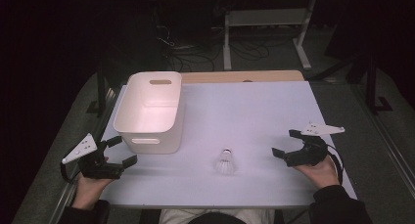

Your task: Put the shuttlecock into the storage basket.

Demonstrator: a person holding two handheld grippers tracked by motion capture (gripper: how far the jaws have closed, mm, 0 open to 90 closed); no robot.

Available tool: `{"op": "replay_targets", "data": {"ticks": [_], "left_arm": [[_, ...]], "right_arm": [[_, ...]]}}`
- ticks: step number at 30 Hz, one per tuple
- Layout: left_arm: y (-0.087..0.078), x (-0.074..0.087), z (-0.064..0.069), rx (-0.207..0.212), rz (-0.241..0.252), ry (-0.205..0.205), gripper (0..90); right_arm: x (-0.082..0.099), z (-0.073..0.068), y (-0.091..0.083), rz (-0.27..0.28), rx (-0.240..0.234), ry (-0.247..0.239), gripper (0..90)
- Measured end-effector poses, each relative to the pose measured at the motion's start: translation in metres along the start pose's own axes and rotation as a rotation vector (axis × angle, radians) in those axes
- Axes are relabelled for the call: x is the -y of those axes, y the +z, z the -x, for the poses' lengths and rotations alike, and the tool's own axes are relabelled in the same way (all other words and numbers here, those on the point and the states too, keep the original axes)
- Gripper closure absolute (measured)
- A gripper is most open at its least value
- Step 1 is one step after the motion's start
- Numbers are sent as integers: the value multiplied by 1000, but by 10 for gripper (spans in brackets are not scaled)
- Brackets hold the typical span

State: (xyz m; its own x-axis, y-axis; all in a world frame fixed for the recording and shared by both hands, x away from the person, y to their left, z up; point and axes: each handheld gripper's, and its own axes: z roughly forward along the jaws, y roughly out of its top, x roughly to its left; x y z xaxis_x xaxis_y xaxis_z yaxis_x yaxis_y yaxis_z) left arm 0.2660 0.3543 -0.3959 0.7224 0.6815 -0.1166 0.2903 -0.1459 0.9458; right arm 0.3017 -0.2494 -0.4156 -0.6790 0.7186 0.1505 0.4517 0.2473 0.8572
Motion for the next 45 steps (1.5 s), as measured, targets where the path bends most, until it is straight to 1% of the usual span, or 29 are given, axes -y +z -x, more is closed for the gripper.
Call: {"op": "replay_targets", "data": {"ticks": [10,13,19,22,28,29,37,45], "left_arm": [[0,0,0,-1,-2,1,0],[0,0,0,-1,-3,2,0],[-1,0,0,-6,-4,1,0],[-1,0,0,-7,-5,2,0],[-1,1,0,-10,-6,1,0],[-1,1,0,-10,-6,1,0],[-1,1,0,-10,-9,4,0],[-1,1,0,-9,-9,3,0]], "right_arm": [[-4,-2,-3,-1,9,-6,0],[-5,-2,-3,-6,2,-1,0],[-9,-4,-3,-5,-7,-4,0],[-12,-5,-2,-13,-12,-7,0],[-21,-9,-2,-16,-19,-30,0],[-25,-11,0,-20,-25,-40,0],[-32,-15,5,-46,-44,-60,0],[-40,-20,8,-58,-59,-83,0]]}}
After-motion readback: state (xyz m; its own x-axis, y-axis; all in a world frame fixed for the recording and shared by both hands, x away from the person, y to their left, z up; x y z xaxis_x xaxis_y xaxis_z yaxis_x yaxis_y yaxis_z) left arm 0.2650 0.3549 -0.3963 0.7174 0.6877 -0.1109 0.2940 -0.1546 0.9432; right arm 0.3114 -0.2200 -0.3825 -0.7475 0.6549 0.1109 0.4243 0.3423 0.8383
